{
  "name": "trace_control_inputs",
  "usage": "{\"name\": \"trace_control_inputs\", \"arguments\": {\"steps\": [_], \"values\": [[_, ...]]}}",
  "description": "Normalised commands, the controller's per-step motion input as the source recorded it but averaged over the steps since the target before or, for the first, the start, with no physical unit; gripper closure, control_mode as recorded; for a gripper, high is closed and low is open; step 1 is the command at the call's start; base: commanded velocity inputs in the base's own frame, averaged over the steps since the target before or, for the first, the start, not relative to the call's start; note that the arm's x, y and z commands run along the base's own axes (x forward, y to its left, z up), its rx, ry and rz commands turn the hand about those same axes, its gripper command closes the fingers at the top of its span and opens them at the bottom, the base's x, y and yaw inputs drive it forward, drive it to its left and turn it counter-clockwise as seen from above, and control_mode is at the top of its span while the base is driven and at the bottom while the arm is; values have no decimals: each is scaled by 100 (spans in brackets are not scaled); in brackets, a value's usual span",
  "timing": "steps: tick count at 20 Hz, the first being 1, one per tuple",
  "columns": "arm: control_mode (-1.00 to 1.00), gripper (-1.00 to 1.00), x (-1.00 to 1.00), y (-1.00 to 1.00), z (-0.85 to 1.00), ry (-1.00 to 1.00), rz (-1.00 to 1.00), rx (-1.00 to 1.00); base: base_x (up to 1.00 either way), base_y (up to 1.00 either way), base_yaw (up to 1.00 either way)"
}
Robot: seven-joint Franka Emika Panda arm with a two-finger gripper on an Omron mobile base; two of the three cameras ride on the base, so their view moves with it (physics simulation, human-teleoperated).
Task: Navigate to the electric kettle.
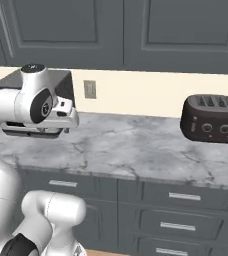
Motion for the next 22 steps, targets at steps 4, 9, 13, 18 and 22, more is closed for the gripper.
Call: {"name": "trace_control_inputs", "arguments": {"steps": [4, 9, 13, 18, 22], "values": [[100, -100, 0, 0, 0, 0, 0, 0, -19, -19, -40], [100, -100, 0, 0, 0, 0, 0, 0, -14, -18, -44], [100, -100, 0, 0, 0, 0, 0, 0, -10, -22, -49], [100, -100, 0, 0, 0, 0, 0, 0, -2, -19, -52], [100, -100, 0, 0, 0, 0, 0, 0, 0, -40, -54]]}}
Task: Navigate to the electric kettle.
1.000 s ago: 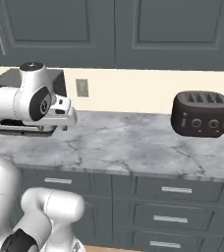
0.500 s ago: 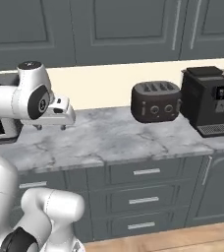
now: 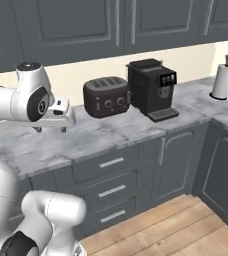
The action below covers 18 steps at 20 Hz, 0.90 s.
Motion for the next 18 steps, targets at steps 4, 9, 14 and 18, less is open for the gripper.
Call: {"name": "trace_control_inputs", "arguments": {"steps": [4, 9, 14, 18], "values": [[100, -100, 0, 0, 0, 0, 0, 0, 0, -58, -51], [100, -100, 0, 0, 0, 0, 0, 0, 0, -43, -59], [100, -100, 0, 0, 0, 0, 0, 0, 0, -50, -65], [100, -100, 0, 0, 0, 0, 0, 0, 29, -66, -65]]}}
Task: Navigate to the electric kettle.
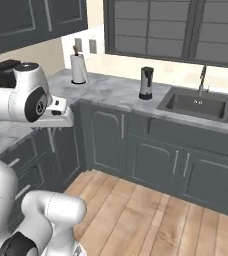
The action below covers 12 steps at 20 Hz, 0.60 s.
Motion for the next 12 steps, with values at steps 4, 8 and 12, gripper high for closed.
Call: {"name": "trace_control_inputs", "arguments": {"steps": [4, 8, 12], "values": [[100, -100, 0, 0, 0, 0, 0, 0, 91, -42, -54], [100, -100, 0, 0, 0, 0, 0, 0, 100, 0, -36], [100, -100, 0, 0, 0, 0, 0, 0, 100, 0, -24]]}}
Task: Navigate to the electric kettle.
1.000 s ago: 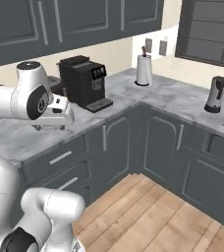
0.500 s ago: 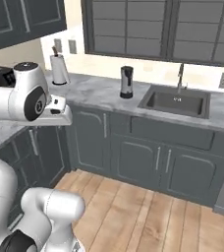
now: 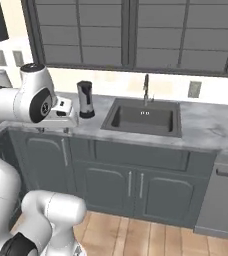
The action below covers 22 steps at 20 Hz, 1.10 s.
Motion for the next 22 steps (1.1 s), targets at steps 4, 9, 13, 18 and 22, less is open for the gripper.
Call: {"name": "trace_control_inputs", "arguments": {"steps": [4, 9, 13, 18, 22], "values": [[100, -100, 0, 0, 0, 0, 0, 0, 100, 0, -13], [100, -100, 0, 0, 0, 0, 0, 0, 99, 15, -3], [100, -100, 0, 0, 0, 0, 0, 0, 79, 24, 3], [100, -100, 0, 0, 0, 0, 0, 0, 52, 9, 4], [-100, -100, 25, 21, 0, 0, 2, 0, 22, 9, 2]]}}
